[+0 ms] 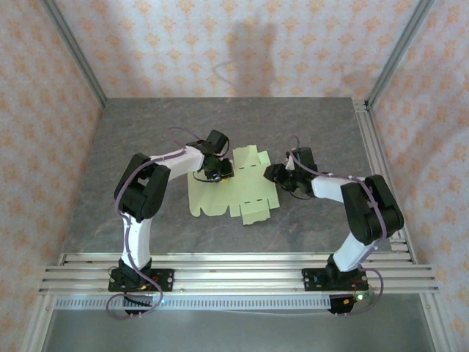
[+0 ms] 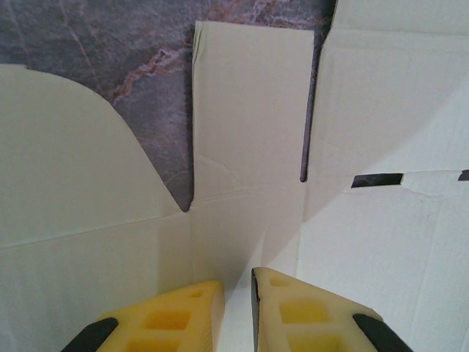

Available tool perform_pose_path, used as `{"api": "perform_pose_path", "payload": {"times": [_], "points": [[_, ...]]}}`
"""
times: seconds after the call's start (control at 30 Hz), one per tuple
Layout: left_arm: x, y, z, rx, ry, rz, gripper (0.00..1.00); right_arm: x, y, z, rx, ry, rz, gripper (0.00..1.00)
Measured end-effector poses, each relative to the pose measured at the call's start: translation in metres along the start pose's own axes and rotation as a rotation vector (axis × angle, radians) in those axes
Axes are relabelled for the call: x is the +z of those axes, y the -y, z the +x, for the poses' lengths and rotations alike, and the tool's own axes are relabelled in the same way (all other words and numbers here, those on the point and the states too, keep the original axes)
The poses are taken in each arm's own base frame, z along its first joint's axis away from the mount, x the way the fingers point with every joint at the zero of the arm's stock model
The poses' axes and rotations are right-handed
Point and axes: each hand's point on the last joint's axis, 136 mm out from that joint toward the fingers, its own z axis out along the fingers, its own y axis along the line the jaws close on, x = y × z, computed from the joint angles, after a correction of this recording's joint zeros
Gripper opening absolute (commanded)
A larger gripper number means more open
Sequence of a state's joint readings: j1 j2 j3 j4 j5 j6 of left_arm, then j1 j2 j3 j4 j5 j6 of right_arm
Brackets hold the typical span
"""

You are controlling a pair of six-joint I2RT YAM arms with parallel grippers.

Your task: Fold the paper box

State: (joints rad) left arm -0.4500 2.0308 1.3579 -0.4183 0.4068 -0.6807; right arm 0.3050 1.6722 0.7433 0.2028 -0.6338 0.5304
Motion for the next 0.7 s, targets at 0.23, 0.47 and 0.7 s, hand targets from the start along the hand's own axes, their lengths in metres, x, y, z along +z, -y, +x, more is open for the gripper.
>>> {"api": "perform_pose_path", "payload": {"times": [0.23,0.47,0.7], "points": [[0.0011,0.0,-0.0002,-0.002,0.004,0.004,0.22,0.0012,0.0005,0.0047,-0.004,0.004,-0.033,0.09],[0.0,0.0024,-0.002,-0.006,0.02,0.021,0.27,0.0016,0.0031,0.0082,-0.027,-0.003,-0.024,0.0],[-0.0042,0.0039,0.0021,-0.011,0.032,0.031,0.33,0.0004,0.0037,0.0075,-0.1,-0.022,0.047,0.32]]}}
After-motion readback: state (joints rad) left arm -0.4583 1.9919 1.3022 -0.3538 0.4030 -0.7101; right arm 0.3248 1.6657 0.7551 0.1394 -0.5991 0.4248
